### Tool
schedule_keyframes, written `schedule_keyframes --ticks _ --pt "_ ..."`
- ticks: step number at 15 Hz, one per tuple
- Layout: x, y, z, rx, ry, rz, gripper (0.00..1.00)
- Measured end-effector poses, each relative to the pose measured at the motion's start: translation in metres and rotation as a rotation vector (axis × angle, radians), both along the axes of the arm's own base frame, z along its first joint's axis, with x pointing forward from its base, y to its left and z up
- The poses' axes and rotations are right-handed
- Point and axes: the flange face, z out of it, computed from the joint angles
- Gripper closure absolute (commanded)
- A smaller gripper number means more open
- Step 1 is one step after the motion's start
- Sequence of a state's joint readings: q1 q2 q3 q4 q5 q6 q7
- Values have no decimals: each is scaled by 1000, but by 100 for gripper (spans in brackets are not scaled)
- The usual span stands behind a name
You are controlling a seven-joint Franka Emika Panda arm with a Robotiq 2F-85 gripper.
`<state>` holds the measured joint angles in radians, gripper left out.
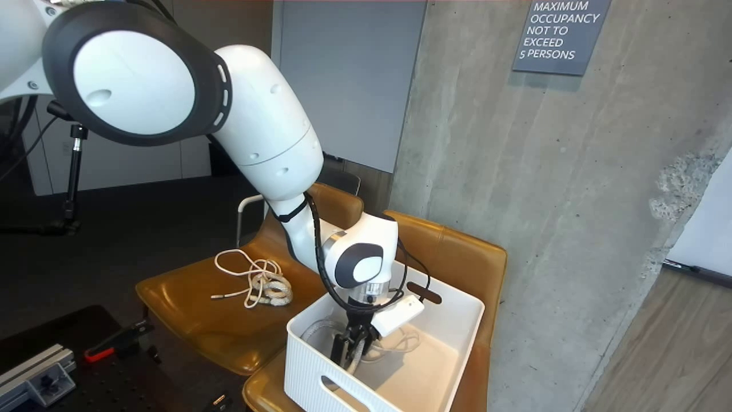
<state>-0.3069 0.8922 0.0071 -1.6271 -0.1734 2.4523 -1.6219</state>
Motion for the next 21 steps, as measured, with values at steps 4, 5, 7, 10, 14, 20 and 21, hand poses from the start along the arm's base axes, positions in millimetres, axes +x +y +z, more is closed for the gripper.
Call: schedule_keyframes --ticks 4,5,7,10,14,20,21 --pt "4 -3 5 -4 -10 -6 100" --pt "4 -4 6 -4 -12 -8 100" --pt "6 -3 10 -6 -18 -17 100" --pt "8 -2 23 -11 -33 -35 100" --pt "7 -4 60 -25 -70 -68 100" --pt "-9 -2 147 -52 -150 -121 100" --pt "-13 0 161 -55 -164 -128 100"
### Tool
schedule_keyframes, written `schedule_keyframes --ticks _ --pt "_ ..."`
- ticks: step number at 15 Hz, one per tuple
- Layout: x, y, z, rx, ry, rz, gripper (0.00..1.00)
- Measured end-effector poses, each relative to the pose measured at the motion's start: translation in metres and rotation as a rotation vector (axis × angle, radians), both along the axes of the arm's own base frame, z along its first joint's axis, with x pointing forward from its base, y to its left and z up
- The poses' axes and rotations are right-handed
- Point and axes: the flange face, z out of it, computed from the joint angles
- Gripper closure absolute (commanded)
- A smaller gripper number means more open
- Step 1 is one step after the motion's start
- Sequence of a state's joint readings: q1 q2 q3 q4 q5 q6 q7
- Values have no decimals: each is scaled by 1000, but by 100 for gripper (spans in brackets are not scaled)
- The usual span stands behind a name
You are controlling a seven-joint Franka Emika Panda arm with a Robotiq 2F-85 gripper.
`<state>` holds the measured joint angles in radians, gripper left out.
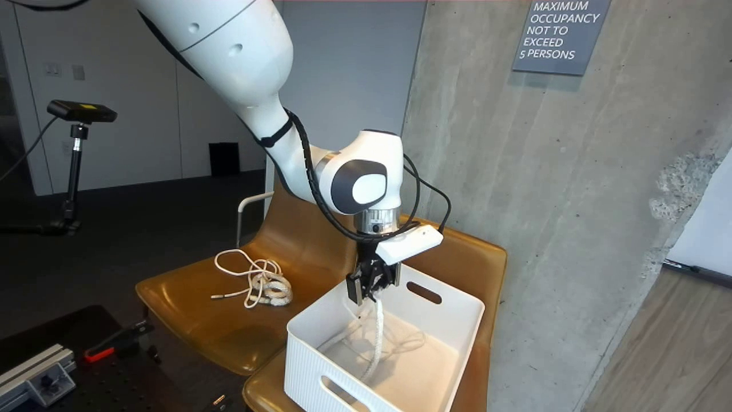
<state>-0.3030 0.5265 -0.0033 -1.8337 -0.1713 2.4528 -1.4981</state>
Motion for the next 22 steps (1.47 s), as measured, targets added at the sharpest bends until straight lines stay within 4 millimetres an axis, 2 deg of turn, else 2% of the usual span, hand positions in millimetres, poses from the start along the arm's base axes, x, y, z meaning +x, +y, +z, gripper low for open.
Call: schedule_keyframes --ticks 3,5,9,12,16,19,22 --pt "-16 16 38 -10 -35 -18 100" --pt "-25 35 61 -18 -57 -18 100" --pt "-27 101 113 -73 -124 31 100" --pt "-19 171 155 -106 -173 93 100" --pt "-7 290 187 -108 -211 183 100" --pt "0 376 192 -97 -209 242 100" --pt "9 450 177 -91 -187 273 100"
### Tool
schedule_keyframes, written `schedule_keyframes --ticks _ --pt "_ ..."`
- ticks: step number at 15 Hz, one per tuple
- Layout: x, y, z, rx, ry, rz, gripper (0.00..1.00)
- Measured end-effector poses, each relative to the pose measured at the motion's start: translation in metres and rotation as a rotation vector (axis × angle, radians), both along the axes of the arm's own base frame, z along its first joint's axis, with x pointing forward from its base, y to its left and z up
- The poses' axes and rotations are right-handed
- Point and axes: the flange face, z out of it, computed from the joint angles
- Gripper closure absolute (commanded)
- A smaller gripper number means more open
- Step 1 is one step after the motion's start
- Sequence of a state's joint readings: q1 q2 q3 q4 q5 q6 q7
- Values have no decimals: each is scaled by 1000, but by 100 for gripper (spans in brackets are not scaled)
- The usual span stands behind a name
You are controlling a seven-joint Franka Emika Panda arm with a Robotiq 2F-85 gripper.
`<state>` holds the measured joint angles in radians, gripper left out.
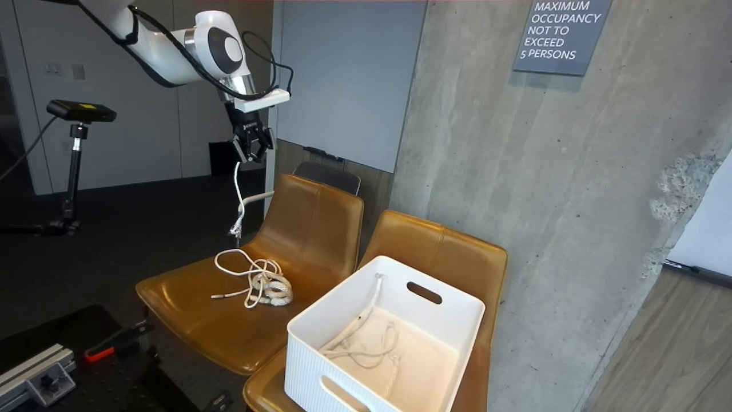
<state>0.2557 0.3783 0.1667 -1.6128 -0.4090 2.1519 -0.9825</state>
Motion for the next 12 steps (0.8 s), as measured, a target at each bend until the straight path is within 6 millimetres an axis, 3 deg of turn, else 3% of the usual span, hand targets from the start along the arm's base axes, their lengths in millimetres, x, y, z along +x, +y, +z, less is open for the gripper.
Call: schedule_keyframes --ticks 3,5,11,12 --pt "15 42 -28 4 33 -5 100" --pt "28 41 -47 -5 57 -26 100" --pt "51 -34 -91 -36 129 -141 100" --pt "50 -45 -99 -39 144 -157 75"
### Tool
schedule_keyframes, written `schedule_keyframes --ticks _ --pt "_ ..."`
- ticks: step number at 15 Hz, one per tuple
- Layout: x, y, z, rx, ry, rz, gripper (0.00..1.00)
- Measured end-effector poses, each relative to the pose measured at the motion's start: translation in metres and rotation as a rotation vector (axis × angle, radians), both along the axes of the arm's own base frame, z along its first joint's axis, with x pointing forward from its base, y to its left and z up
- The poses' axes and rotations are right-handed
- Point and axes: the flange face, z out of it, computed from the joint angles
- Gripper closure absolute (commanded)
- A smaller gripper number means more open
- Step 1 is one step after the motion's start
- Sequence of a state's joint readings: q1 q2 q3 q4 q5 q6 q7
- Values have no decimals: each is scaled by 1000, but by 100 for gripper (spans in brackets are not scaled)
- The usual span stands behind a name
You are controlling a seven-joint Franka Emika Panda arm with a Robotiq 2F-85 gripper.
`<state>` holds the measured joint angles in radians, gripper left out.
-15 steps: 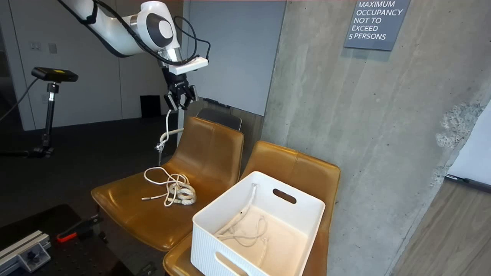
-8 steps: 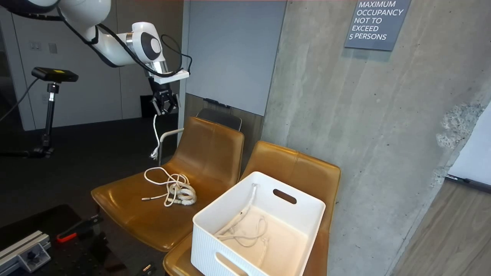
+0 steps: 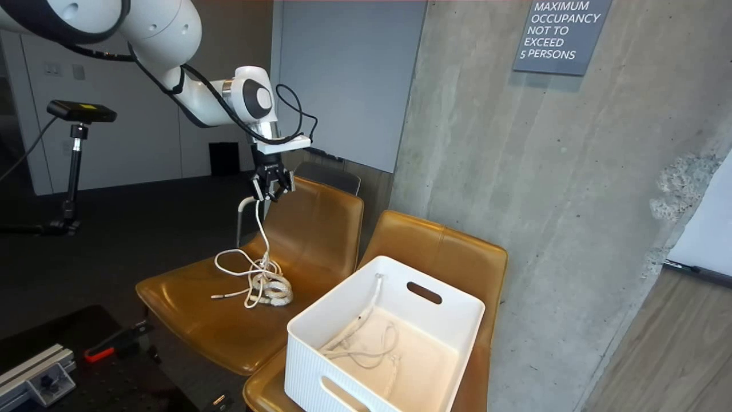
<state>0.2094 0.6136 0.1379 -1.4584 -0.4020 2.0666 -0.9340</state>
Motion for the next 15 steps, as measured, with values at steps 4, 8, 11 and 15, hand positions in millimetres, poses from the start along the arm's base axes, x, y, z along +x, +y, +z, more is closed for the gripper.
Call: schedule_keyframes --ticks 4,8,11,15 --pt "-7 -27 -27 -1 51 -45 53" --pt "-11 -42 -35 15 77 -78 23" --pt "-17 -56 -32 22 84 -101 2" --pt "-33 -101 -24 52 97 -110 0"
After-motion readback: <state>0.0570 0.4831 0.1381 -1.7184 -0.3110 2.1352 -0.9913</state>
